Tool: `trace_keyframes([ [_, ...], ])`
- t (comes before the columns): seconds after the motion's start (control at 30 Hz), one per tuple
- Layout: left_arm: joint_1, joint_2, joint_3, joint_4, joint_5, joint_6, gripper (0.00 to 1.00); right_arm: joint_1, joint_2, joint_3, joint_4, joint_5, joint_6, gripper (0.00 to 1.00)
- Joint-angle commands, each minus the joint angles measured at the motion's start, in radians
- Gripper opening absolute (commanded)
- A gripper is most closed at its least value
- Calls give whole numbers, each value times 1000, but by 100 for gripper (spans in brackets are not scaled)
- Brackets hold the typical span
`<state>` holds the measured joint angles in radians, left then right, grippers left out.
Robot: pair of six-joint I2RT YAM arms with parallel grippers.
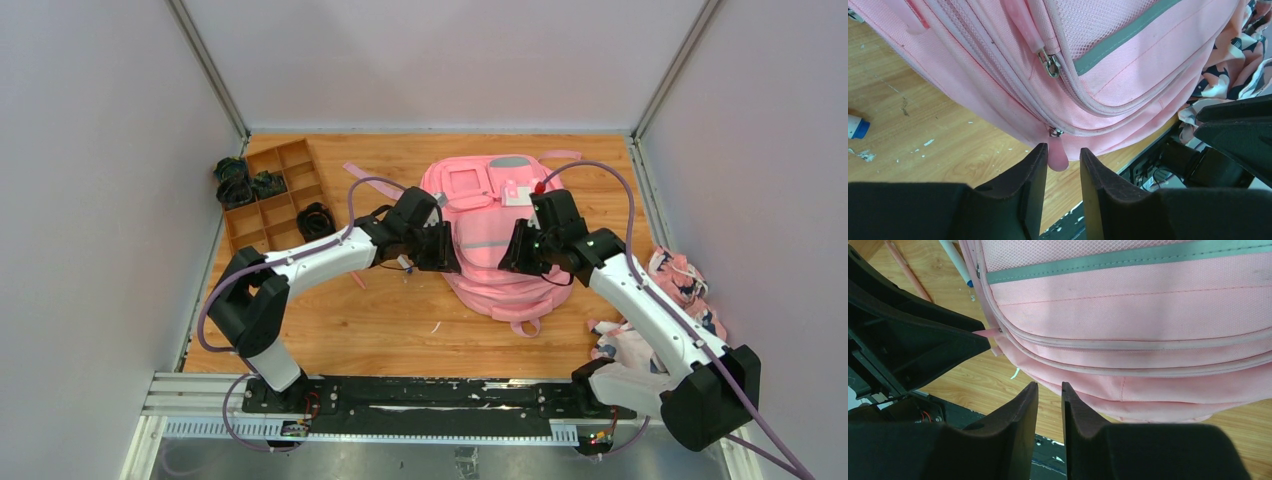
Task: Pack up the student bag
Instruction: Zip the student bag at the center of the board.
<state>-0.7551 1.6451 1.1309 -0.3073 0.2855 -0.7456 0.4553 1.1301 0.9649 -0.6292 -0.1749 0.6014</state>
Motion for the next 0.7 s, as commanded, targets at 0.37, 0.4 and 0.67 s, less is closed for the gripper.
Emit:
trace_keyframes([
  [0.37, -22, -17, -27, 62, 53, -20, 0, -18, -4, -16, -7, -21, 8, 29],
  [0.4, -24, -21, -30, 67, 57, -23, 0, -19, -4, -18, -7, -26, 14, 29],
  [0.67, -55, -126, -143, 209, 71, -151, 0, -20, -30, -125, 147, -217, 323, 37],
])
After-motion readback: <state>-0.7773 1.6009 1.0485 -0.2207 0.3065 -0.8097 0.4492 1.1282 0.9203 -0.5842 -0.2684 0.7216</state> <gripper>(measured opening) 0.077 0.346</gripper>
